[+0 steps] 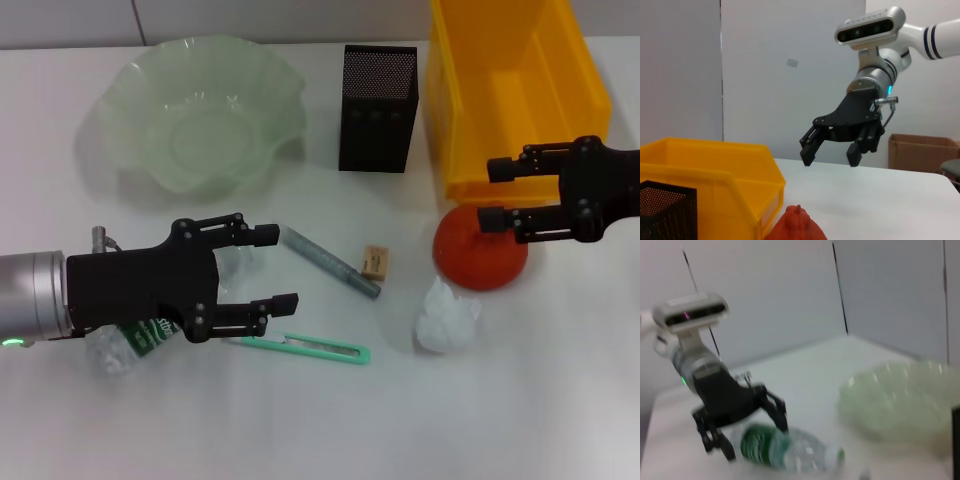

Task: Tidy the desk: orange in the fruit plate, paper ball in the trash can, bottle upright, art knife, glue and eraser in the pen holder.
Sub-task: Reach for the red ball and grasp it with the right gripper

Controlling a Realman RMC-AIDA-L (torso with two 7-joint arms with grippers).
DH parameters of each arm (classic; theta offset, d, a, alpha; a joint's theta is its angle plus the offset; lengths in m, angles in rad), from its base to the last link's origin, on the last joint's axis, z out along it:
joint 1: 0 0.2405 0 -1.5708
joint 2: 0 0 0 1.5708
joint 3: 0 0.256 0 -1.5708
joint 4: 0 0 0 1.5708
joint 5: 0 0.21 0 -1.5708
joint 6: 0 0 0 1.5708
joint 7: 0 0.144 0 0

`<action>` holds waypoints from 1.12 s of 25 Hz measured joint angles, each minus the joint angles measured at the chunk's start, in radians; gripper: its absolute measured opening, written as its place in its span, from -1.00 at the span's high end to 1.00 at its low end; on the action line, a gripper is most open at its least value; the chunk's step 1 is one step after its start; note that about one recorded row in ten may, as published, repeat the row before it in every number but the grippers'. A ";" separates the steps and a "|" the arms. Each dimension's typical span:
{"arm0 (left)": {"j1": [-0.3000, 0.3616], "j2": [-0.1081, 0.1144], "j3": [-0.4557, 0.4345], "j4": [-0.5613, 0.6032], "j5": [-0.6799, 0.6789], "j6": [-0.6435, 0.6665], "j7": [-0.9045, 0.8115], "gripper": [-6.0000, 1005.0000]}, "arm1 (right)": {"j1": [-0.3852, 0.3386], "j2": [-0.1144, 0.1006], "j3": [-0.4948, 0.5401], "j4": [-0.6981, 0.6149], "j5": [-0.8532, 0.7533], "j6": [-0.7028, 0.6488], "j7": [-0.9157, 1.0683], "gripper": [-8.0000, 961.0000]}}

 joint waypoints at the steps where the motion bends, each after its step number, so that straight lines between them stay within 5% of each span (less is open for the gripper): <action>1: 0.000 -0.001 -0.001 0.000 0.000 0.000 0.000 -0.47 | 0.011 -0.002 -0.003 -0.020 -0.026 -0.002 0.023 -0.48; 10: 0.002 -0.012 -0.006 0.000 -0.002 0.001 0.000 -0.45 | 0.106 -0.016 -0.029 -0.112 -0.267 -0.028 0.150 -0.48; 28: 0.003 -0.019 -0.008 0.000 -0.006 -0.003 -0.003 -0.41 | 0.090 0.039 -0.239 -0.163 -0.347 0.201 0.172 -0.48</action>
